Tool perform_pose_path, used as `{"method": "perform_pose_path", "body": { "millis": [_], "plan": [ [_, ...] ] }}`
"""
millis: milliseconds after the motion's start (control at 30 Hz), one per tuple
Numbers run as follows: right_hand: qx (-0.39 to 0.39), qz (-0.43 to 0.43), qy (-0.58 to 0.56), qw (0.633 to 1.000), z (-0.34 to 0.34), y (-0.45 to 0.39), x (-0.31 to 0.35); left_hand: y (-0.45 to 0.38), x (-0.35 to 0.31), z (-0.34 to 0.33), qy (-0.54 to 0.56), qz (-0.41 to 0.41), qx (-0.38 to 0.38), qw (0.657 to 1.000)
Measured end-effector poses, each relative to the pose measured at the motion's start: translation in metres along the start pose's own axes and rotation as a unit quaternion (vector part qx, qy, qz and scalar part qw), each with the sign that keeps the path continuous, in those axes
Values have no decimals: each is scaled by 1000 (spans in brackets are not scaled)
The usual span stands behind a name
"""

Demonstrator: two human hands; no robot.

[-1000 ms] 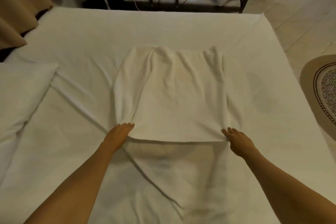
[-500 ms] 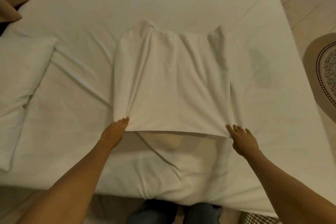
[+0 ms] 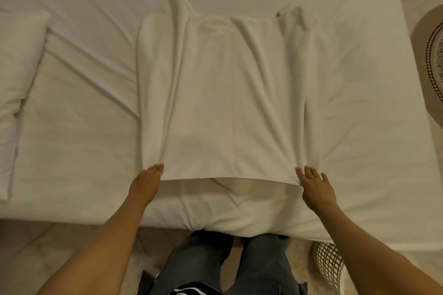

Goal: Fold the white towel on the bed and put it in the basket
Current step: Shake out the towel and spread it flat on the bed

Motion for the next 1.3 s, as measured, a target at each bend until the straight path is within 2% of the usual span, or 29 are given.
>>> {"method": "perform_pose_path", "body": {
  "millis": [367, 533, 633, 800, 1000, 1300],
  "plan": [
    [25, -8, 25, 999, -27, -1, 20, -13, -5, -26, -11, 1, 29, 1000],
    [100, -20, 42, 994, -38, -3, 31, -16, -16, -40, -51, 1, 94, 994],
    [115, -18, 14, 993, -38, -3, 40, -20, -26, -45, -45, 0, 113, 993],
    [76, 16, -38, 996, -33, -16, 66, -46, -55, -48, -8, -28, 125, 992],
    [125, 8, -55, 991, -48, -23, 77, -59, -68, -64, 14, -29, 177, 984],
    [85, -21, -96, 992, 3, -34, 75, -75, -77, -10, 10, -37, 126, 991]
  ]
}}
Point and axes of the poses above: each hand's wrist, its own y-axis away from the middle knuckle, its own z-axis out of the back of the hand, x = y × z, the point moved 5 cm from there along -y, towards the middle knuckle, and after that the axes turned 11 degrees about -z, right-handed, at the moved point
